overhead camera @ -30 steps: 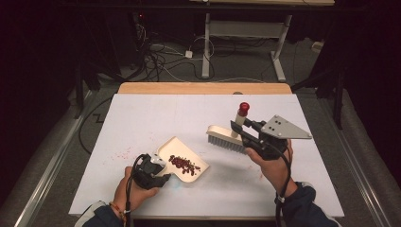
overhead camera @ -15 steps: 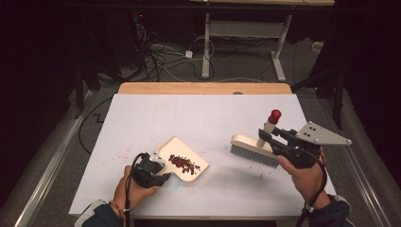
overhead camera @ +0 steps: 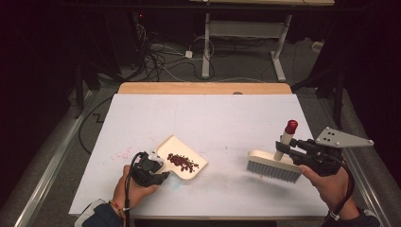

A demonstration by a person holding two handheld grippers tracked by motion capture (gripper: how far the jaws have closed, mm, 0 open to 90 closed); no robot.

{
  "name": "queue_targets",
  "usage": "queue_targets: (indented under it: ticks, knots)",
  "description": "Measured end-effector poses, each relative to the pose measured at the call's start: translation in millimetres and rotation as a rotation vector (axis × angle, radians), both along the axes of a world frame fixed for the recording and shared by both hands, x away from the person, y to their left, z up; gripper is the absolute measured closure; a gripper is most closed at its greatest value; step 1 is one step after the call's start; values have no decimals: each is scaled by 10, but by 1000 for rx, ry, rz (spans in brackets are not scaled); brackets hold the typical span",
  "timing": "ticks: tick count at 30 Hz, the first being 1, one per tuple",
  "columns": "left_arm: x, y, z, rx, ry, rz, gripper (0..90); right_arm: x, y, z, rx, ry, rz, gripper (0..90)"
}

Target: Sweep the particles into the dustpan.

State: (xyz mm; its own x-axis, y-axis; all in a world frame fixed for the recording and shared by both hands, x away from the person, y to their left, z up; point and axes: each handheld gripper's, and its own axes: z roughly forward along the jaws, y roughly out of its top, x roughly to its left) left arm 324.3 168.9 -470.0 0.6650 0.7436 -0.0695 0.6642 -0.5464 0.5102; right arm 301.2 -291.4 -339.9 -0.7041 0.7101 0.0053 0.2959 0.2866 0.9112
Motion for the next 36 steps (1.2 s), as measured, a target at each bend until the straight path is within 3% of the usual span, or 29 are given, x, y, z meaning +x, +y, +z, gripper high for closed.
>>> queue_targets:
  ticks: [5, 7, 11, 19, 25, 33, 36]
  knots:
    - [-4, 29, 3, 1, 1, 11, 640, 33, -7, -29, -21, 43, 15, 698]
    - [-7, 44, 4, 3, -2, 22, 640, 34, -7, -27, -15, 48, 4, 699]
    - [2, 98, 5, 3, -1, 43, 640, 40, 9, -36, -59, 41, -20, 698]
    - [27, 226, 8, -2, -8, 99, 641, 139, 87, -131, -60, 75, -5, 698]
    - [73, 329, 3, -5, -15, 139, 640, 308, 112, -193, -33, 105, 21, 698]
    - [126, 438, -13, -9, -20, 189, 640, 459, 132, -209, -34, 111, 5, 697]
    - [140, 455, -18, -4, -26, 206, 640, 522, 115, -215, -8, 141, 22, 697]
